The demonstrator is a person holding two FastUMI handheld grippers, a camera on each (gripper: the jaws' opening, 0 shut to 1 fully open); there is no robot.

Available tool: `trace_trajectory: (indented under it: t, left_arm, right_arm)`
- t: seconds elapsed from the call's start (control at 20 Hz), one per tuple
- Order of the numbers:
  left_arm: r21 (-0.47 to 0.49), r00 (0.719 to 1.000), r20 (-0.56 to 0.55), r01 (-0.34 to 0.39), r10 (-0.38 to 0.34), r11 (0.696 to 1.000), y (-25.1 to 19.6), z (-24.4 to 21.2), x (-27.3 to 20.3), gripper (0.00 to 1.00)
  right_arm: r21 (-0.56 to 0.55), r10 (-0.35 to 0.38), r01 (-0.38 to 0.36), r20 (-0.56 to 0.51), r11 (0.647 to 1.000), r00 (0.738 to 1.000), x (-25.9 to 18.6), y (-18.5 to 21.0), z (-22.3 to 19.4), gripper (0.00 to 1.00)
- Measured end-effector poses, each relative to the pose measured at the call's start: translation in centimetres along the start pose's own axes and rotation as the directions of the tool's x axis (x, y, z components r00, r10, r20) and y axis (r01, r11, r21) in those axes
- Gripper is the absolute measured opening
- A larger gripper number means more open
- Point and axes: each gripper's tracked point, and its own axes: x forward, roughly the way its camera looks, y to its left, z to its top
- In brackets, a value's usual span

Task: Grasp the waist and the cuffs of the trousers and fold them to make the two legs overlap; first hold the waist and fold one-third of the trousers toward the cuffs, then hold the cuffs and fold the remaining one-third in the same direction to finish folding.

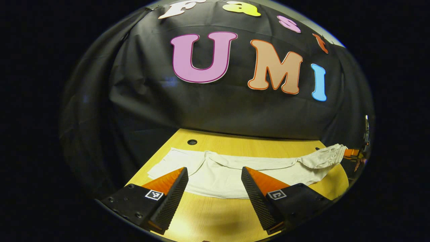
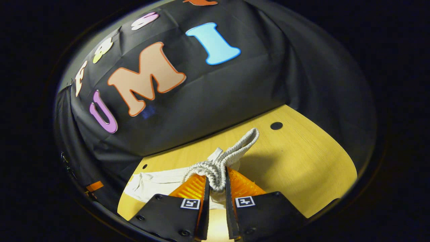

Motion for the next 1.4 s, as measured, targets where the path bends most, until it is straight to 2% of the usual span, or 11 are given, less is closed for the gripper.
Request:
trace_trajectory:
  t: [0.3,0.65,0.75,0.9,0.95,1.05,1.1,1.15,1.2,1.25,1.4]
  left_arm:
    - [-0.074,0.997,-0.063,0.048,-0.052,0.996,5.8,-2.3,0.7,0.96]
    - [-0.068,0.991,-0.106,0.070,-0.077,0.995,12.8,-3.6,3.5,0.95]
    - [-0.067,0.991,-0.115,0.066,-0.073,0.996,14.6,-4.1,4.5,0.95]
    - [-0.071,0.987,-0.141,0.067,-0.076,0.995,16.8,-5.1,5.9,0.95]
    - [-0.080,0.985,-0.151,0.072,-0.083,0.994,17.1,-5.5,6.4,0.95]
    - [-0.099,0.980,-0.177,0.079,-0.096,0.992,17.8,-6.6,7.3,0.96]
    - [-0.107,0.978,-0.185,0.076,-0.095,0.991,18.3,-7.1,7.8,0.96]
    - [-0.110,0.977,-0.192,0.071,-0.092,0.991,18.9,-7.6,8.3,0.96]
    - [-0.106,0.976,-0.200,0.064,-0.084,0.992,19.5,-8.0,9.0,0.96]
    - [-0.101,0.975,-0.209,0.059,-0.079,0.993,19.9,-8.6,9.8,0.96]
    - [-0.083,0.970,-0.236,0.041,-0.059,0.996,21.2,-10.1,12.0,0.96]
  right_arm:
    - [-0.087,0.064,-0.061,0.038,0.994,0.997,-4.1,2.1,0.9,0.24]
    - [-0.173,0.133,-0.143,-0.069,0.974,0.989,-3.2,1.6,-0.8,0.24]
    - [-0.214,0.122,-0.143,-0.108,0.966,0.987,-3.4,1.2,-1.1,0.19]
    - [-0.254,0.102,-0.140,-0.160,0.957,0.982,-4.2,1.0,-0.6,0.27]
    - [-0.271,0.102,-0.141,-0.156,0.952,0.983,-4.2,1.1,-0.2,0.22]
    - [-0.279,0.115,-0.162,-0.180,0.946,0.977,-4.0,0.3,0.3,0.34]
    - [-0.268,0.130,-0.179,-0.190,0.947,0.973,-4.1,0.1,1.2,0.59]
    - [-0.259,0.136,-0.182,-0.188,0.948,0.973,-4.1,-0.5,2.5,0.60]
    - [-0.260,0.131,-0.176,-0.181,0.949,0.975,-3.8,-1.0,2.8,0.85]
    - [-0.261,0.121,-0.164,-0.172,0.951,0.978,-4.0,-1.2,2.7,0.84]
    - [-0.272,0.082,-0.123,-0.156,0.954,0.984,-4.9,-1.6,2.5,0.96]
